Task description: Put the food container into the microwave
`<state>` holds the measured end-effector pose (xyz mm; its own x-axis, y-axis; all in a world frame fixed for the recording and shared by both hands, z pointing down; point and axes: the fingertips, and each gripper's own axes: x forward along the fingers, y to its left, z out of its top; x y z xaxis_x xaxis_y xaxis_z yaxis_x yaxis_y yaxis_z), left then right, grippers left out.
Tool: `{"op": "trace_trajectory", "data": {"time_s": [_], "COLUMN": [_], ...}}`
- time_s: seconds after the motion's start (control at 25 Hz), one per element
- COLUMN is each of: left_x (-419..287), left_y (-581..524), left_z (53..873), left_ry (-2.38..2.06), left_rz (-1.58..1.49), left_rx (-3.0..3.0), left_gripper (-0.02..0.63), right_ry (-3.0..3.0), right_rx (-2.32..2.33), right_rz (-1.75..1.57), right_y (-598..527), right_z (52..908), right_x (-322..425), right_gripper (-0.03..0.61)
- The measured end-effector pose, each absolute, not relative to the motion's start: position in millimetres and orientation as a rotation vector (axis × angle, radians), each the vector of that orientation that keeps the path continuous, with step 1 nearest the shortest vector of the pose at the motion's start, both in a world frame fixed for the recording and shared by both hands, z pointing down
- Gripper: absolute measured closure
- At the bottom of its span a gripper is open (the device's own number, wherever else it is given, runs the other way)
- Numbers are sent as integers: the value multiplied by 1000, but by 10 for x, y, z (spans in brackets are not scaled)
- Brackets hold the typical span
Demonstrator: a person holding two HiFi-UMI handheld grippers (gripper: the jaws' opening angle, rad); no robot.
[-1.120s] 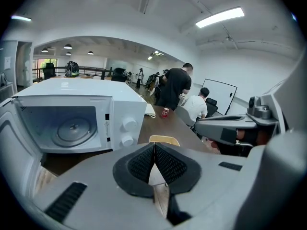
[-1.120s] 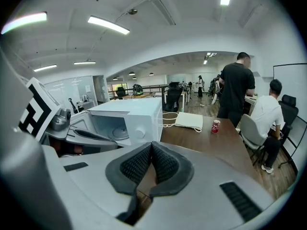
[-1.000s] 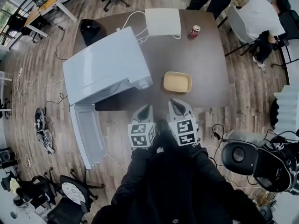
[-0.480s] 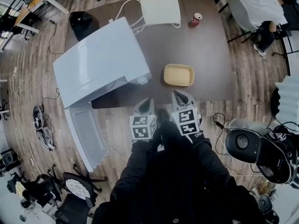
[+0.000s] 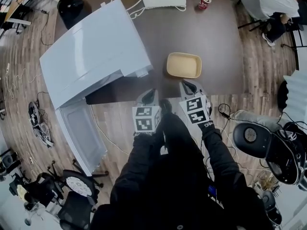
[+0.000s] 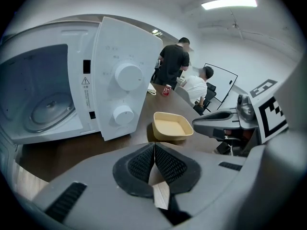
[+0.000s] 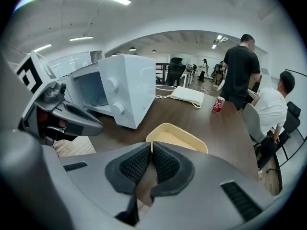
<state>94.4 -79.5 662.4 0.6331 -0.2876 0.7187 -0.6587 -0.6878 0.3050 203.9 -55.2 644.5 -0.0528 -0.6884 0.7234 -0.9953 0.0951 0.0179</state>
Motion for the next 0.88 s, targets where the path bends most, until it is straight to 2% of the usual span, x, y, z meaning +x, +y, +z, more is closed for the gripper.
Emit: {"op": "trace_trajectory", "data": {"time_s": [0.16,0.36,0.88], "left_x": [1044,1038,997], "left_y": [-886,-859,-919], "left_z": [6818,6943,7060], "left_ry": [-717,-700,-690], "left_rz": [904,914,945], "left_rx": [2274,2261,2236], "left_gripper": [580,580,580], "right_ry": [-1807,-1795,-1735], "right_rx": [1595,1505,1311], "right_rz": [691,699,621], "right_y": [-716,-746,-785], "right_z": [6678,6911,7249], "right_x": [2144,2181,2224], "right_gripper": [551,503,474]}}
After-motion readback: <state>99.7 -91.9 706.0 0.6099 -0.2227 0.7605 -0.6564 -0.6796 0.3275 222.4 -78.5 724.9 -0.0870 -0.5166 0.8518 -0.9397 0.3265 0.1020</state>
